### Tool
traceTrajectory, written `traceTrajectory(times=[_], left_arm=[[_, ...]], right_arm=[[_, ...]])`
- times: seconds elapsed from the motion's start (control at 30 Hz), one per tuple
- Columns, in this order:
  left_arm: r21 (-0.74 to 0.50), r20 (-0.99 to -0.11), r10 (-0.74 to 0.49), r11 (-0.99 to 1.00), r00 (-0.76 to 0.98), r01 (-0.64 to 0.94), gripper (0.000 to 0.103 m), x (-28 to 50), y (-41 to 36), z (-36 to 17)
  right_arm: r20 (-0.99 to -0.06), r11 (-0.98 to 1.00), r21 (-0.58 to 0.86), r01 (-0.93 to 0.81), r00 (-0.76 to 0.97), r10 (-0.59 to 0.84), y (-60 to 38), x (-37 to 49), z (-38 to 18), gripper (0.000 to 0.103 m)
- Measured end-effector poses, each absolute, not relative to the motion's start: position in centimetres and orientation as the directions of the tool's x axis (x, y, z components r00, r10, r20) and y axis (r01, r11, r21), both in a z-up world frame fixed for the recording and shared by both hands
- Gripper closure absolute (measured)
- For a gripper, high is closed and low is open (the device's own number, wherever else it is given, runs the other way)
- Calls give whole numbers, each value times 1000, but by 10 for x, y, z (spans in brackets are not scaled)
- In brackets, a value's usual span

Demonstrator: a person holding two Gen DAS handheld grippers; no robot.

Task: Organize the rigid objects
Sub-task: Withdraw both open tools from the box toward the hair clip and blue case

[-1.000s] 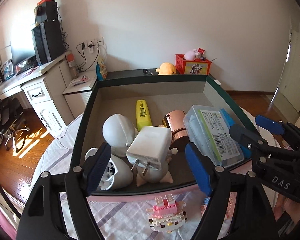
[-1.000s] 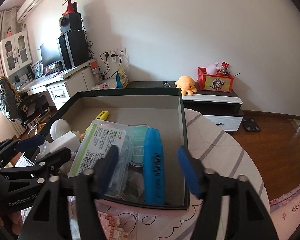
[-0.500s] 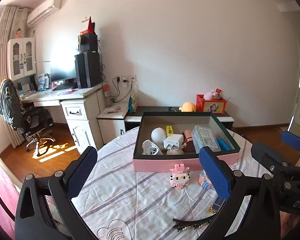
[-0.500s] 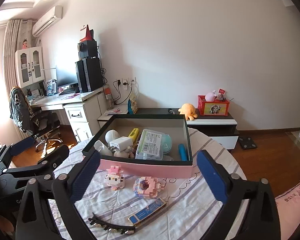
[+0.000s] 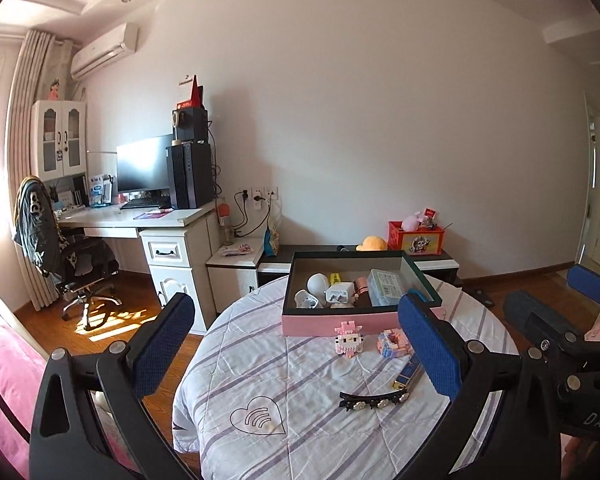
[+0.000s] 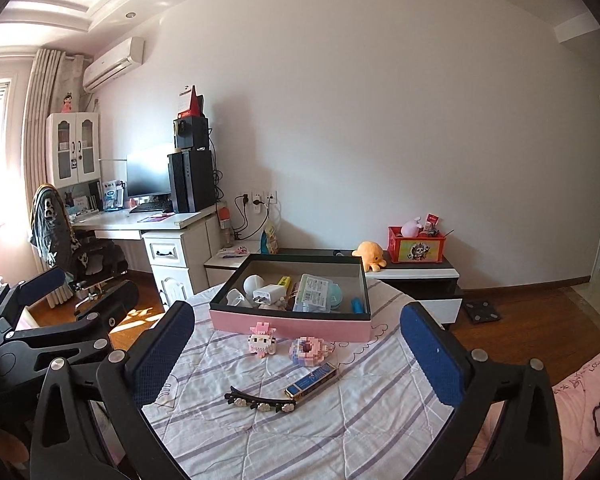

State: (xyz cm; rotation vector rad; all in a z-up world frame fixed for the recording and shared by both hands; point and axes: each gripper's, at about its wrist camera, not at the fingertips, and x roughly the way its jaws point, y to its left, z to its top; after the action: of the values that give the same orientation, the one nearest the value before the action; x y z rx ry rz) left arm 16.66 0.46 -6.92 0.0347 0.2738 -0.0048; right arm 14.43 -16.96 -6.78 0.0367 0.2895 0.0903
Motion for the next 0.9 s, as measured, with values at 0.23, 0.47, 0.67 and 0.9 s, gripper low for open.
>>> traceTrajectory(times=[0.23,0.47,0.67,0.9], left_arm=[[30,-238,-11,999,971,18,0,148,1,-61],[33,-236,-8,999,972,17,0,149,-4,-62],[47,-285,-2,999,959,16,0,167,-5,-78],[44,-501,-65,994,863,100,0,217,-8,-139]], right_arm=[[-247,996,42,-74,966,82,-174,120,-56,0],[-243,996,47,-72,967,81,-177,118,-57,0],[-284,996,55,-73,955,85,-180,134,-71,0],[-426,996,57,-66,901,84,-185,180,-121,0]])
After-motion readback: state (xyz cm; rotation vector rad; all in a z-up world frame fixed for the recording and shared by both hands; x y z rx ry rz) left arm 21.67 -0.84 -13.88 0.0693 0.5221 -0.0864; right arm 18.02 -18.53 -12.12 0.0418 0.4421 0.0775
